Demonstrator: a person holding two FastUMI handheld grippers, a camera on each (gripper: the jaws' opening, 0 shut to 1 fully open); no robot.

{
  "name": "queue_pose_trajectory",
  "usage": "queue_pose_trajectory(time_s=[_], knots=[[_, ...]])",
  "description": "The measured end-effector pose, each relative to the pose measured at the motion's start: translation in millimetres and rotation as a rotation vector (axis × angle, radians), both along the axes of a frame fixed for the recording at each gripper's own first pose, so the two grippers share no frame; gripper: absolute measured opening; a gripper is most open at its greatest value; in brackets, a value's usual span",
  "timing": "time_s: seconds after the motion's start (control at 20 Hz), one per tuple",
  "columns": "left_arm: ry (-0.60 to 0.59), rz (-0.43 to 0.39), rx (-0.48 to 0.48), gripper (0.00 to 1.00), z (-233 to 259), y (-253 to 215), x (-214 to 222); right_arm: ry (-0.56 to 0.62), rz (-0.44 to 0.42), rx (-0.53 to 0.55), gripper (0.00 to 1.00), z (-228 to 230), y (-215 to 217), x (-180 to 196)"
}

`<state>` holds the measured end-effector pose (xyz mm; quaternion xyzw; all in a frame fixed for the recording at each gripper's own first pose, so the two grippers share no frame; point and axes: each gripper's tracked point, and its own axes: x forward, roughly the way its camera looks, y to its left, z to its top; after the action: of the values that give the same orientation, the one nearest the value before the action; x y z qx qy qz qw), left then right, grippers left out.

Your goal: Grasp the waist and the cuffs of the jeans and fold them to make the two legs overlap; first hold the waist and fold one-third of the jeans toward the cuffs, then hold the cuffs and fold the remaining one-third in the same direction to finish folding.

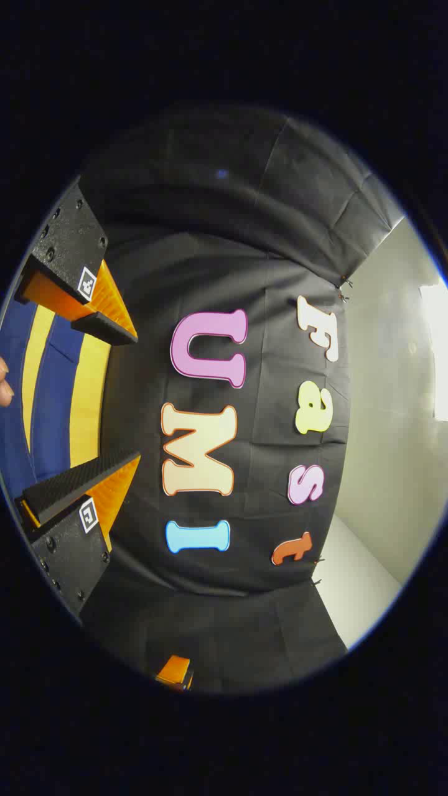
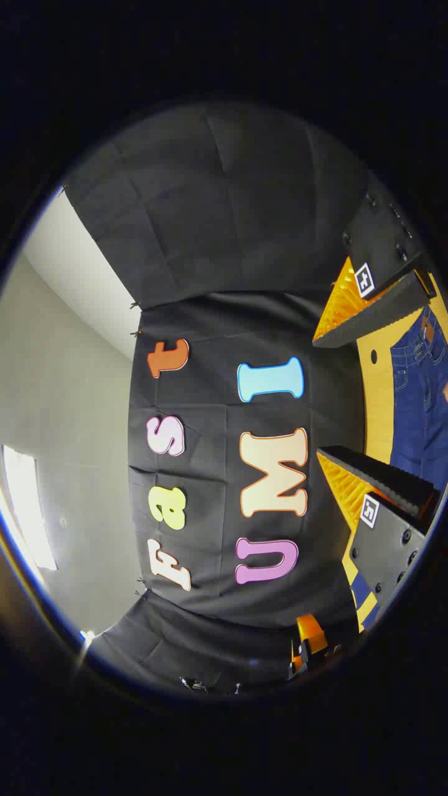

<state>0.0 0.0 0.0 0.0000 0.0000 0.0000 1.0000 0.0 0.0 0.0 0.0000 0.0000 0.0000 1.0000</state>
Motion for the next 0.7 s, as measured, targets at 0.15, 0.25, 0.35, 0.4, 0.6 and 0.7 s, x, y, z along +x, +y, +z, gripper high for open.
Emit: queue_pose_trajectory(time_s=[0.15,0.25,0.35,0.4,0.6,0.7], knots=[[0.023,0.041,0.017,0.99,-10,7,-5,0.005,0.013,0.003,0.98,-10,-5,7],[0.047,0.072,0.034,1.00,-23,13,-10,0.012,0.052,0.015,0.96,-20,4,11],[0.070,0.096,0.072,0.98,-36,24,-16,0.015,0.110,0.002,0.98,-32,18,15],[0.090,0.099,0.107,1.00,-44,32,-20,0.020,0.133,-0.005,0.98,-38,24,18],[0.231,0.085,0.299,0.96,-93,84,-41,0.077,0.211,0.000,0.96,-68,59,25],[0.311,0.077,0.367,0.96,-115,106,-48,0.092,0.210,-0.004,0.99,-76,69,30]])
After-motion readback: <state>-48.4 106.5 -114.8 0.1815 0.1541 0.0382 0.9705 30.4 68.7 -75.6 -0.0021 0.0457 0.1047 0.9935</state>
